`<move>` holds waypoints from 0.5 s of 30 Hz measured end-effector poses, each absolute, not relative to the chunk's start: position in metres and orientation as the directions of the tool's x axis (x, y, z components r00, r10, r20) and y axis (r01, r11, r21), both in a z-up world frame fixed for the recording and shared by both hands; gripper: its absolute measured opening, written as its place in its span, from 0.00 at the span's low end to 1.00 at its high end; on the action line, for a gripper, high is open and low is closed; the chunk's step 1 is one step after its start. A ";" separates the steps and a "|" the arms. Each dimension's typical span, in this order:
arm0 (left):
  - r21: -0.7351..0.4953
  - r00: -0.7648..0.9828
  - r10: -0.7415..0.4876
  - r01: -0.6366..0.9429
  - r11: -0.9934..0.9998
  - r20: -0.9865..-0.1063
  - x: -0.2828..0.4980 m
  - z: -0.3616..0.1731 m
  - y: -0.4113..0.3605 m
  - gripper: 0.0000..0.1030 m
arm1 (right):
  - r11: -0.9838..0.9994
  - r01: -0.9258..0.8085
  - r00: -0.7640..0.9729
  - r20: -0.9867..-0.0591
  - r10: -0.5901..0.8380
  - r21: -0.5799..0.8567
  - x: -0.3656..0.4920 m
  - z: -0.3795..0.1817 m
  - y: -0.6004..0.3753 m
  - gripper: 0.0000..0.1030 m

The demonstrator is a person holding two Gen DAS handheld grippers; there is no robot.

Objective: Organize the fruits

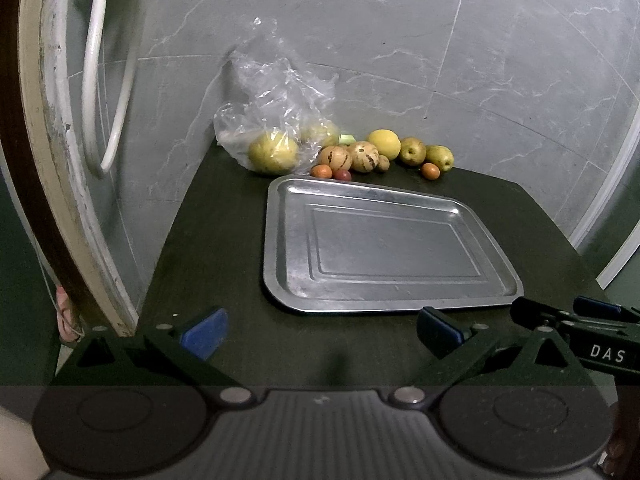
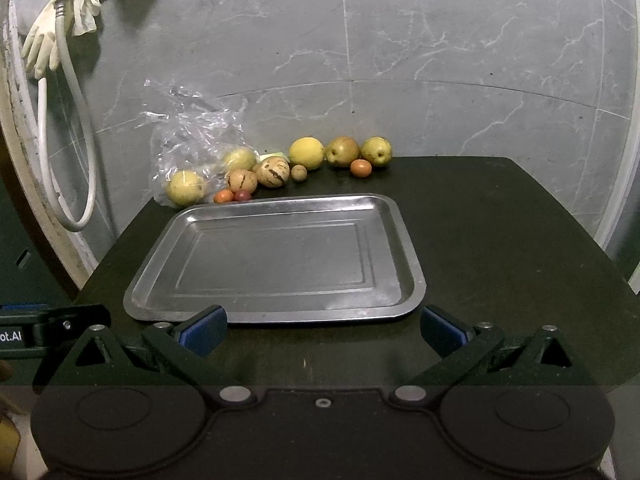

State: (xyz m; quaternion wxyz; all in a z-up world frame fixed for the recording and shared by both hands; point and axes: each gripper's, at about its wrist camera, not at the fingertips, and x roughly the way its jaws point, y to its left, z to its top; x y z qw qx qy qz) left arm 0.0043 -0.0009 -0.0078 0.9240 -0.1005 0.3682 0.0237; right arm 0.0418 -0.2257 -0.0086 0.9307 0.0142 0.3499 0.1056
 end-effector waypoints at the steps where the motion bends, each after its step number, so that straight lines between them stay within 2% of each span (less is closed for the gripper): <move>1: -0.168 0.728 -0.031 -0.117 0.979 -0.685 0.004 -0.008 -0.001 0.99 | 0.977 -0.186 0.733 -0.648 0.206 0.101 0.042 -0.008 -0.226 0.99; 15: -0.177 0.725 -0.030 -0.127 0.976 -0.688 0.001 -0.007 0.001 0.99 | 0.979 -0.177 0.738 -0.645 0.201 0.102 0.040 -0.008 -0.228 0.99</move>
